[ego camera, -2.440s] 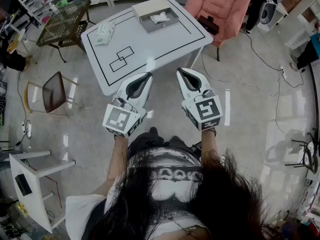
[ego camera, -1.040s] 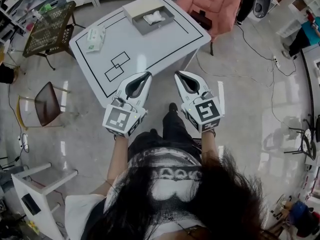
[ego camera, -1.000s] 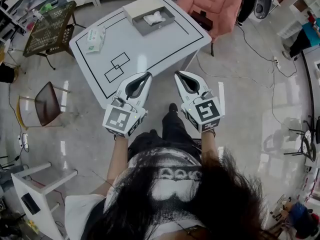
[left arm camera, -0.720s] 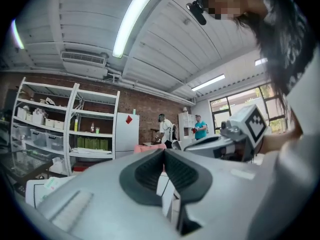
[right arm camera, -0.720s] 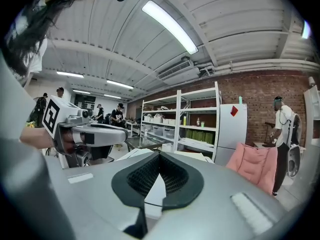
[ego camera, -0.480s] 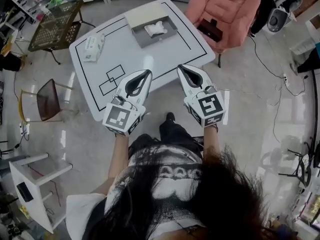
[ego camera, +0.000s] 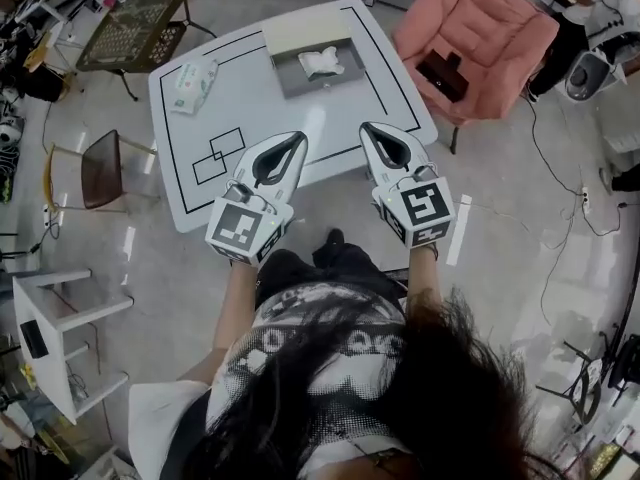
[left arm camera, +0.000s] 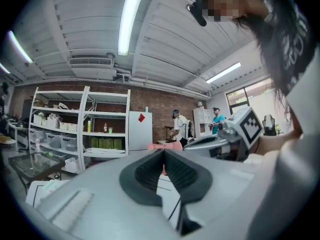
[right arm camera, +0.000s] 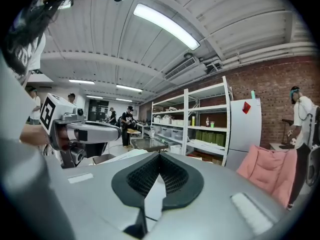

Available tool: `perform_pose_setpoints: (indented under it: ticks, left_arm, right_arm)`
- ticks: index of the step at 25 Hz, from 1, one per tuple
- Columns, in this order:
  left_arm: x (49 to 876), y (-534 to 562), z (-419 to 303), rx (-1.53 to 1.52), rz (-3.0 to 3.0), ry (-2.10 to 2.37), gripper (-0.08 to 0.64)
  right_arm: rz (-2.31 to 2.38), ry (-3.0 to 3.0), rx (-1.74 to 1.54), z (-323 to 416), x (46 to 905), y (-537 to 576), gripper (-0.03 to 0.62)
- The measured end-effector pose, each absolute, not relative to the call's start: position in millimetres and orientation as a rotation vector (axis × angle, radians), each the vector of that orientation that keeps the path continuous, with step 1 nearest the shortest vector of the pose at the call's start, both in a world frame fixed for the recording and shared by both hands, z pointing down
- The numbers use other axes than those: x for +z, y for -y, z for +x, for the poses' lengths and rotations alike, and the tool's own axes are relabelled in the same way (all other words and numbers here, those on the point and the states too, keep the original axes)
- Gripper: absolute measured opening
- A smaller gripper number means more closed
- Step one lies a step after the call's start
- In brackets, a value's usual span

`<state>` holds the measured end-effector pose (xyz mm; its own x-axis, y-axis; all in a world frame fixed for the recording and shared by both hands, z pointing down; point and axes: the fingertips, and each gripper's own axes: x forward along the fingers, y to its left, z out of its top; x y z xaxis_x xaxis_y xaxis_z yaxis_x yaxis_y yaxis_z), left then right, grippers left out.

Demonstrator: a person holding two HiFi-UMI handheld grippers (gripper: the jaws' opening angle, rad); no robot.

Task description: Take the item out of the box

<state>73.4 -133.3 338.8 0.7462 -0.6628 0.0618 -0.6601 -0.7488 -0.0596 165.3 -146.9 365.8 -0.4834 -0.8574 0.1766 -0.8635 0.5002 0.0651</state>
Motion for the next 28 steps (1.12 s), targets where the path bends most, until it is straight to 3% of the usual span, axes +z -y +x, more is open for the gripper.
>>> perform_pose_setpoints:
  ticks: [14,28]
  left_arm:
    - [351,150,51,-0.198,-2.869,-1.251,0.000]
    - [349,233,18,-0.155,-2.885,-1.159,0.000]
  right_arm:
    - [1.348,2.631,0.121,142,387,174,0.004]
    - [1.352,2.505,0.138,114,408,259,0.005]
